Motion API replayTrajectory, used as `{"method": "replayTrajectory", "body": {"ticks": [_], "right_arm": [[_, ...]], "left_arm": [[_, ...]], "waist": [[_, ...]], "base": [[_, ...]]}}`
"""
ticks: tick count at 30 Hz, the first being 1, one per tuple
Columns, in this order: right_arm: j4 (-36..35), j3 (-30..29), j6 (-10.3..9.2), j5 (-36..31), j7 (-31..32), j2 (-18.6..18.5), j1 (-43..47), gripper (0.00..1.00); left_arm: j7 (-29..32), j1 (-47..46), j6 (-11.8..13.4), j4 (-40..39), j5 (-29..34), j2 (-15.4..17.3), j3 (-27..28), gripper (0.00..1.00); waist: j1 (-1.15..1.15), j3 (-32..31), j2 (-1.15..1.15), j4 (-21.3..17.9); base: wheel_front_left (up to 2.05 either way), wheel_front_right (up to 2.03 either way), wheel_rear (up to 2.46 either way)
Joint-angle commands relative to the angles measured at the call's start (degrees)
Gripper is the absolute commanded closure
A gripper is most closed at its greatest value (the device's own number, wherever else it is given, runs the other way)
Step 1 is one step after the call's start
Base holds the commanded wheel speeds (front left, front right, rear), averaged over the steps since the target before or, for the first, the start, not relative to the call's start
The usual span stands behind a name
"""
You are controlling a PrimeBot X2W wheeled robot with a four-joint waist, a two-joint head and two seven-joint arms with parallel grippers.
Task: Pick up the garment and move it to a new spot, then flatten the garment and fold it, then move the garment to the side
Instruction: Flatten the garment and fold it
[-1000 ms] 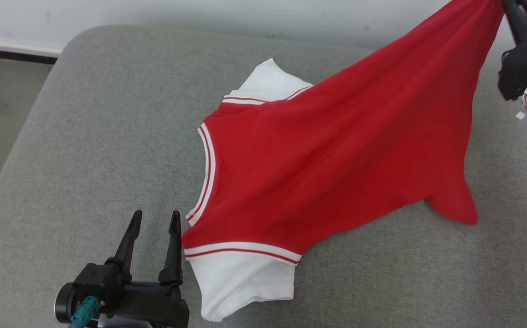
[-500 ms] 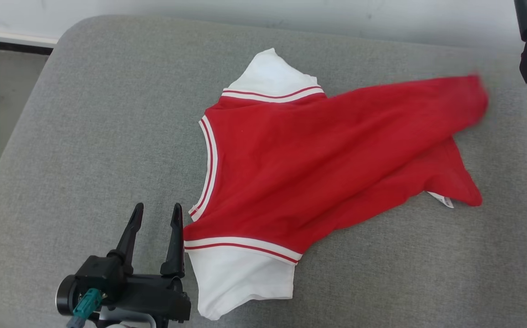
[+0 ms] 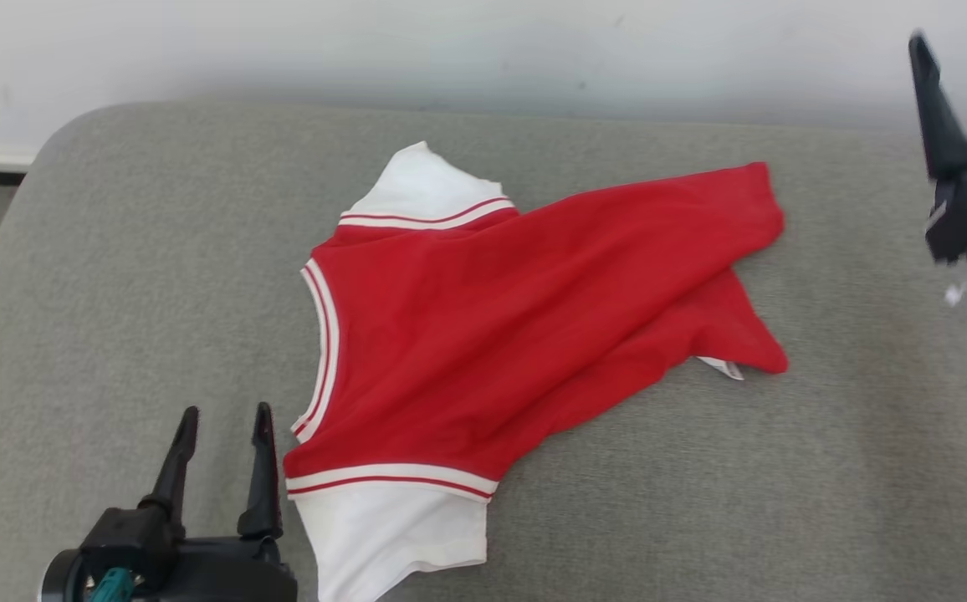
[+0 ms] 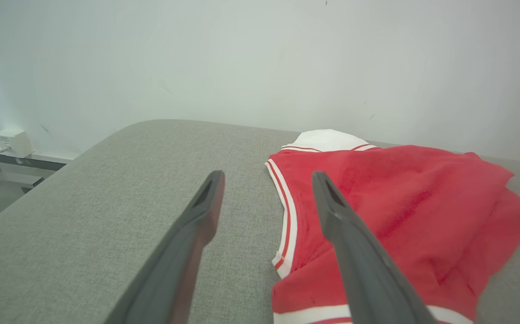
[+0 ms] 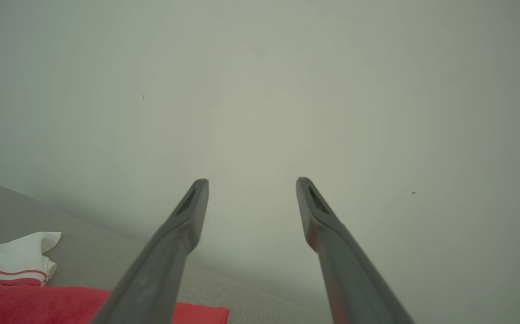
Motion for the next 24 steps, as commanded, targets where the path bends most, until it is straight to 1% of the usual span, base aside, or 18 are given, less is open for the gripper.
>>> {"method": "replayTrajectory", "body": {"ticks": [1, 2, 5, 9, 15, 20, 24], "right_arm": [[-1.88, -1.83, -0.17, -0.72, 0.02, -0.04, 3.69, 0.00], [-4.98, -4.82, -0.16, -1.43, 0.03, 0.46, 9.03, 0.00], [-9.19, -8.69, -0.17, -2.28, 0.02, 1.12, 17.10, 0.00], [-14.93, -14.29, -0.16, -3.02, 0.02, 3.26, 27.47, 0.00], [-22.79, -21.65, -0.16, -4.45, 0.01, 8.32, 40.99, 0.00], [-26.23, -24.09, -0.16, -5.80, 0.02, 11.47, 47.55, 0.00], [-26.49, -24.17, -0.16, -5.94, 0.02, 11.93, 48.37, 0.00]], "left_arm": [[-0.12, 0.88, -0.23, -0.32, 0.55, 0.04, 0.82, 0.00], [-0.13, 1.55, -0.36, -0.78, 1.01, 0.02, 1.58, 0.00], [-0.13, 2.24, -0.06, -1.56, 1.21, 0.05, 1.89, 0.00], [-0.13, 2.90, -0.06, -2.18, 1.40, 0.04, 1.97, 0.00], [-0.12, 3.41, 0.22, -2.83, 1.82, 0.04, 2.29, 0.00], [-0.13, 3.93, 0.46, -3.83, 2.15, 0.03, 3.09, 0.00], [-0.13, 3.88, 0.41, -4.11, 2.33, 0.02, 3.19, 0.00]], "waist": [[0.01, -2.33, 0.00, -2.87], [0.01, -2.76, 0.00, -3.68], [0.01, -3.11, 0.00, -4.38], [0.01, -3.30, 0.00, -4.91], [0.01, -3.51, 0.00, -5.48], [0.01, -3.20, 0.00, -6.05], [0.01, -2.95, 0.00, -6.14]], "base": [[0.00, 0.00, 0.00], [0.00, 0.00, 0.00], [0.00, 0.00, 0.00], [0.00, 0.00, 0.00], [0.00, 0.00, 0.00], [0.00, 0.00, 0.00], [0.00, 0.00, 0.00]]}}
